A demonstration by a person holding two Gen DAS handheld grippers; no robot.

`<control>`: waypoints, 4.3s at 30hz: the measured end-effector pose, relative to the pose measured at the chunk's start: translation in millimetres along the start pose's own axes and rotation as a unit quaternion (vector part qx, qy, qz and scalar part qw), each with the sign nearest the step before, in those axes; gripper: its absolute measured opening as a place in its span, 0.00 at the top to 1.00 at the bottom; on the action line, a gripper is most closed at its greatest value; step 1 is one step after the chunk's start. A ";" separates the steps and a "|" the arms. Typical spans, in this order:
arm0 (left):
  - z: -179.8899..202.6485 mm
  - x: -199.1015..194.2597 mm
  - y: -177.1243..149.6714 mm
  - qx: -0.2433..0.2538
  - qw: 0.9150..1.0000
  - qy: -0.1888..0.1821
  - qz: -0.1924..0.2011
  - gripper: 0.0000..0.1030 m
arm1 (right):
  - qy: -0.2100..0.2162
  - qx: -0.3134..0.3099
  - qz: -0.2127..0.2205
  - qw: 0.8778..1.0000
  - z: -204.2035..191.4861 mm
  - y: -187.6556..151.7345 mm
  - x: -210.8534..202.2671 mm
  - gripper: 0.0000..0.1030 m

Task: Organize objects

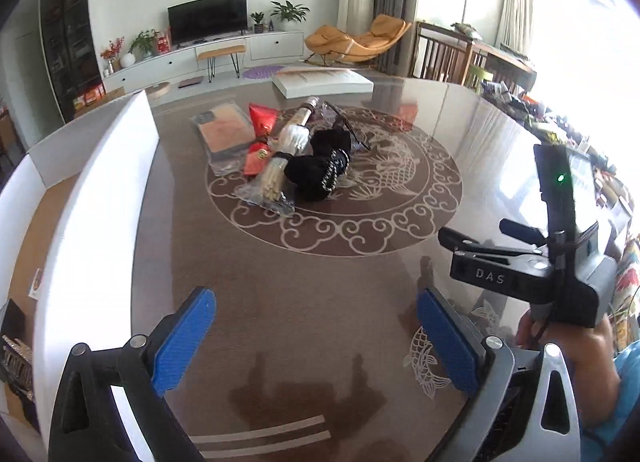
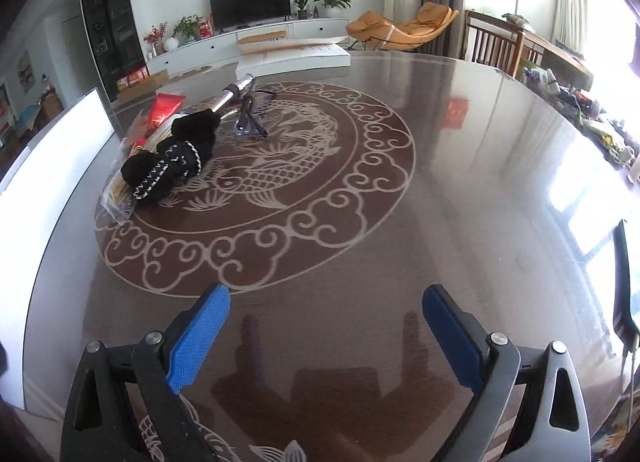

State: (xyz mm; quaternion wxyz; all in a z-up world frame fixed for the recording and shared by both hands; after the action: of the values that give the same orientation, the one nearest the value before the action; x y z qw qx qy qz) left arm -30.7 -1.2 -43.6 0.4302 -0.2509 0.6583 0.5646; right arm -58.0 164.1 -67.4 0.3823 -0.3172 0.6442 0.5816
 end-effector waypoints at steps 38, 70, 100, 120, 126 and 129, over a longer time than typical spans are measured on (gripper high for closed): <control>-41.2 90.3 14.2 -0.062 0.996 0.043 -0.038 0.00 | -0.014 -0.019 -0.019 1.000 0.3 -1.3 18.7 0.00; -67.0 98.0 24.1 -0.075 0.995 0.046 -0.039 0.00 | 0.145 -0.031 -0.055 0.987 -80.0 72.3 25.7 0.09; -66.6 98.4 25.4 -0.075 0.995 0.047 -0.039 0.00 | 0.009 -0.044 -0.018 0.999 5.9 9.3 20.2 0.07; -67.2 98.8 25.2 -0.075 0.995 0.046 -0.039 0.00 | -0.003 -0.039 -0.023 0.999 7.5 6.6 22.8 0.00; -67.1 98.8 25.2 -0.075 0.995 0.046 -0.039 0.00 | -0.003 -0.039 -0.023 0.999 7.4 6.6 22.8 0.00; -67.1 98.8 25.2 -0.075 0.995 0.046 -0.039 0.00 | -0.003 -0.039 -0.024 0.999 7.6 6.5 22.7 0.00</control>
State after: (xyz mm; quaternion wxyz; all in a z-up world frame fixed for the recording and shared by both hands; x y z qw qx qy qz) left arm -120.0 -44.2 -114.7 0.4008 -0.3337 0.6231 0.5829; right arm -74.1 173.2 -83.9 0.3852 -0.3451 0.6124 0.5979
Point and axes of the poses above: each gripper's, at about its wrist camera, not at the fingertips, and x roughly the way its jaws point, z to its right, y to its top, the point moved 5 cm from there along x, roughly the way its jaws point, and after that the axes turned 8 degrees about -z, right-handed, at the moved point
